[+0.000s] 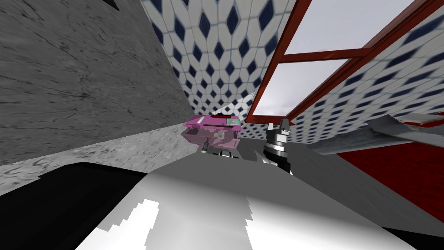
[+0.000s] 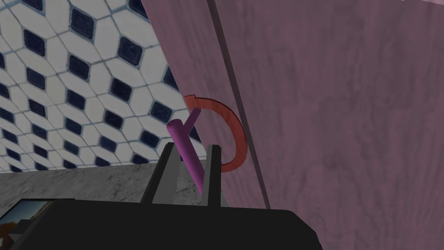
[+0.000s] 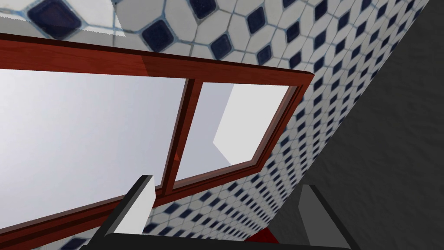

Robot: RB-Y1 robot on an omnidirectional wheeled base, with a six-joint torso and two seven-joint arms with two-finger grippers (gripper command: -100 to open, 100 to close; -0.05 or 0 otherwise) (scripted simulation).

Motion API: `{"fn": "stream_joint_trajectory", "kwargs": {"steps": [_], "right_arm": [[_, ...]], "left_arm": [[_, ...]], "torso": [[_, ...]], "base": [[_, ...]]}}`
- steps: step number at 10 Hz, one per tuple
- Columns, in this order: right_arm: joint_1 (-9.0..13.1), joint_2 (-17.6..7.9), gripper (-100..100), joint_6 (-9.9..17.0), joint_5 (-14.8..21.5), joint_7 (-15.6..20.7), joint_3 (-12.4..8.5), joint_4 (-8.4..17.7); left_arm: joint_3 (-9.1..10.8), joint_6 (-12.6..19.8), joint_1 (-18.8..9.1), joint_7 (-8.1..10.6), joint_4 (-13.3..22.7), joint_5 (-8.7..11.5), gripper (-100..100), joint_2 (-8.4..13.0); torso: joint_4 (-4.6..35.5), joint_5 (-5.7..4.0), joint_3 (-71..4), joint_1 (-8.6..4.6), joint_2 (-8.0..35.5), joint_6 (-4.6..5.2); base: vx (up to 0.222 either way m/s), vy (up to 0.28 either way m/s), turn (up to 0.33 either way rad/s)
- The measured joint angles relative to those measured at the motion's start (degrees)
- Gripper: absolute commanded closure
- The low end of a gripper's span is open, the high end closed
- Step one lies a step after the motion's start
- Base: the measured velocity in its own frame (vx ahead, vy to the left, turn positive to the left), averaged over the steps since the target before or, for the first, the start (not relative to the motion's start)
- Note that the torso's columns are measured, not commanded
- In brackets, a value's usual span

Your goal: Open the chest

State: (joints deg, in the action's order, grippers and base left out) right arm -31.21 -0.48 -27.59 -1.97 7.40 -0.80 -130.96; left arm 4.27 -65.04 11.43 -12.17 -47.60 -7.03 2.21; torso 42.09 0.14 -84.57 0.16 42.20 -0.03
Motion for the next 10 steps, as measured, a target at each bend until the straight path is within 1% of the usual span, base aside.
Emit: {"fn": "stream_joint_trajectory", "kwargs": {"steps": [1,2,3,4,5,7,9,10], "right_arm": [[-0.01,0.00,0,0.00,0.00,0.00,0.00,0.00],[-0.02,0.00,0,0.00,0.00,0.00,0.00,0.00],[-0.02,0.00,0,0.00,0.00,0.00,0.00,0.00],[-0.02,0.00,0,0.00,0.00,0.00,0.00,0.00],[-0.02,0.00,0,0.00,0.00,0.00,0.00,0.00],[-0.02,0.00,0,0.00,0.00,0.00,0.00,0.00],[-0.02,0.00,0,0.00,0.00,0.00,0.00,0.00],[-0.02,0.00,0,0.00,0.00,0.00,0.00,0.00]], "left_arm": [[-0.06,0.07,0.15,0.05,0.00,-0.03,-100,-0.03],[-0.07,0.95,-0.18,0.33,-0.71,0.00,-100,0.28],[-0.11,2.52,-0.76,0.50,-1.62,-0.01,-100,0.36],[0.11,3.56,-2.73,0.70,-0.73,0.19,-100,0.82],[0.14,4.46,-3.22,0.97,-1.23,0.24,-100,1.11],[0.10,7.57,-4.74,1.44,-3.11,0.26,-100,1.45],[0.17,9.71,-5.78,2.08,-4.16,0.39,-100,2.23],[0.40,10.51,-7.54,2.45,-3.31,0.58,-100,2.80]], "torso": [[0.08,-0.08,-0.18,-0.02,-0.31,0.03],[0.10,-0.14,-0.22,-0.13,-0.29,0.03],[0.20,-0.16,-0.11,-0.24,-0.13,0.10],[0.24,-0.17,-0.01,-0.23,0.04,0.08],[0.21,-0.15,0.00,-0.18,0.05,0.04],[0.22,-0.14,0.03,-0.15,0.13,0.04],[0.20,-0.14,0.00,-0.16,0.09,0.03],[0.20,-0.14,0.01,-0.18,0.10,0.03]], "base": [[-0.070,-0.013,0.016],[-0.083,-0.028,0.042],[-0.097,-0.028,0.034],[-0.064,-0.022,-0.003],[-0.057,-0.025,0.017],[-0.071,-0.015,0.018],[-0.074,-0.020,0.024],[-0.060,-0.023,0.009]]}}
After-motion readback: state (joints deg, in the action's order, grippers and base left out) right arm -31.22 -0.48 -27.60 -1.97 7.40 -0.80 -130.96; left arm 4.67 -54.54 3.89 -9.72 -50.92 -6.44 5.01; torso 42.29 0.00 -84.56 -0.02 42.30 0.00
